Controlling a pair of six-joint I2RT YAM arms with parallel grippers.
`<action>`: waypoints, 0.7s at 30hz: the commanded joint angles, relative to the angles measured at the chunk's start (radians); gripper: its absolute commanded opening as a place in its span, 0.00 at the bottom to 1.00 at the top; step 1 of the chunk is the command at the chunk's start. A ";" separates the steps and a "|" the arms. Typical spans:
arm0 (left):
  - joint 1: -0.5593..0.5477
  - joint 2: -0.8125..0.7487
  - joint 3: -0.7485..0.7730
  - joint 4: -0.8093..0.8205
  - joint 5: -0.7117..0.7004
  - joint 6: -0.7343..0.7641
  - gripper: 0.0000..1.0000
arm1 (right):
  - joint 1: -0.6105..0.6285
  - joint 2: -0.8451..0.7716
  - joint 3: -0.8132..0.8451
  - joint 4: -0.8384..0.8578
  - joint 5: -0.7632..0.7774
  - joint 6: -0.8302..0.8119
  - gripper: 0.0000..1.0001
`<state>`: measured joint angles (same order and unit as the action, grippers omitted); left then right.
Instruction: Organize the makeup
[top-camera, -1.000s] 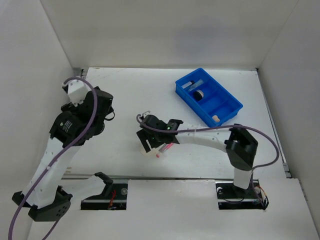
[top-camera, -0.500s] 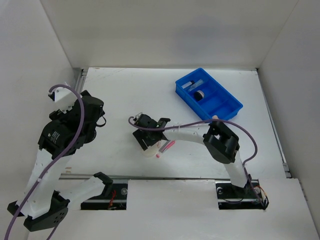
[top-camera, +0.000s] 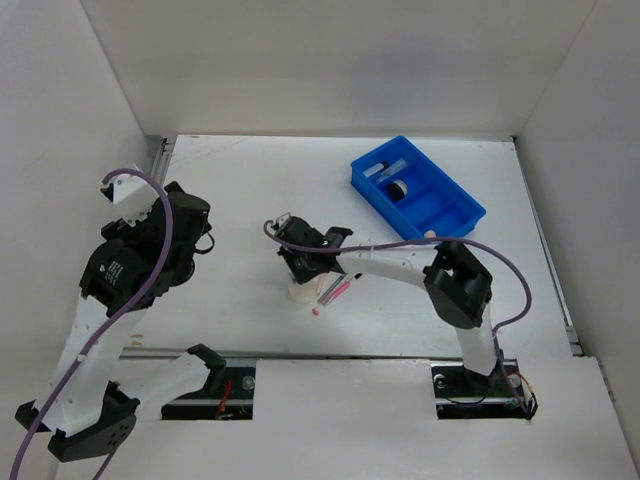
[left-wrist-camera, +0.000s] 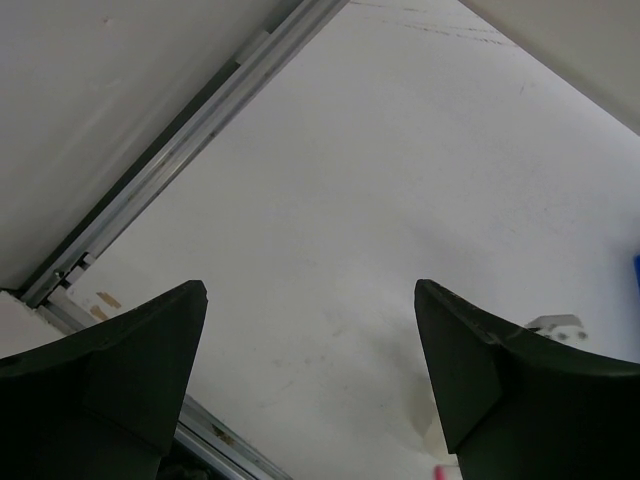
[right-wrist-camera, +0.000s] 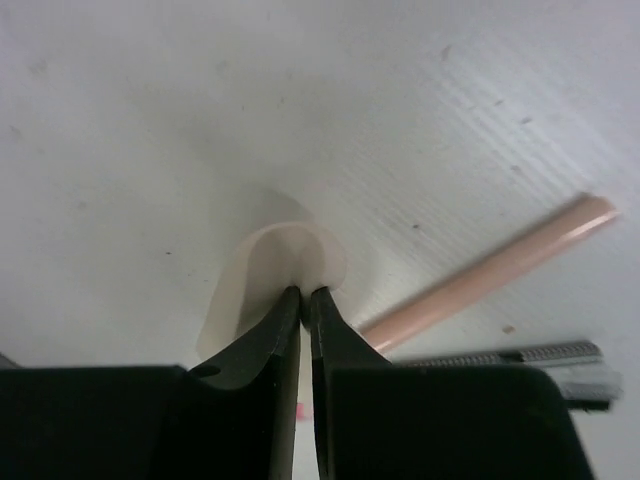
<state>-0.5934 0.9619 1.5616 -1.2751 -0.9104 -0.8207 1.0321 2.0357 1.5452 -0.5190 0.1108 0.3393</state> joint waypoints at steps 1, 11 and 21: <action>0.004 -0.005 -0.012 0.022 -0.008 0.011 0.82 | -0.026 -0.179 0.122 -0.033 0.136 0.016 0.10; 0.004 -0.005 -0.021 0.065 0.001 0.057 0.82 | -0.493 -0.384 0.046 -0.167 0.421 0.193 0.10; 0.004 0.005 -0.051 0.109 0.042 0.080 0.82 | -0.860 -0.364 -0.149 -0.093 0.380 0.202 0.10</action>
<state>-0.5934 0.9634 1.5219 -1.1973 -0.8753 -0.7624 0.2008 1.6531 1.4231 -0.6327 0.4953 0.5255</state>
